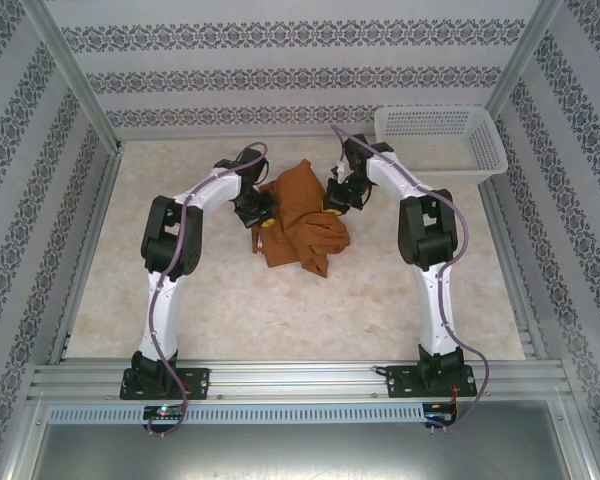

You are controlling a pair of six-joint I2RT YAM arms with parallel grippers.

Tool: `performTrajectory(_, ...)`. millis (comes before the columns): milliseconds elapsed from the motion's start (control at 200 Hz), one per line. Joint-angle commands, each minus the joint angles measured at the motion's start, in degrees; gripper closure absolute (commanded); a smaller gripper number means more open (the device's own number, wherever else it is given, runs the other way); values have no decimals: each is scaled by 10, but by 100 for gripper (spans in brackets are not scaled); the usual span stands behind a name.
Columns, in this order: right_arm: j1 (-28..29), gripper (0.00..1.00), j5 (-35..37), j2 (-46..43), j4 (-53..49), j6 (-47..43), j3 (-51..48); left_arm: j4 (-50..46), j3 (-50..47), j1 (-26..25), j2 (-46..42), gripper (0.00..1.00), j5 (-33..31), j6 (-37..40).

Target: Roll up the long pants

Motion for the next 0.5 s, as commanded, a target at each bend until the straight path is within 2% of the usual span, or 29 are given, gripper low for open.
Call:
performTrajectory(0,-11,100,132,-64,-120,-40,54,21,11,-33,49,100,3,-19)
performTrajectory(110,17,100,240,-71,-176,-41,118,22,32,-51,63,100,9,-28)
performTrajectory(205,58,100,305,-51,-219,-38,185,29,39,-60,68,100,15,-35)
performTrajectory(325,111,100,349,-1,-254,-27,252,29,38,-61,64,100,15,-36)
performTrajectory(495,179,100,356,42,-231,-2,245,21,40,-61,56,100,7,-30)
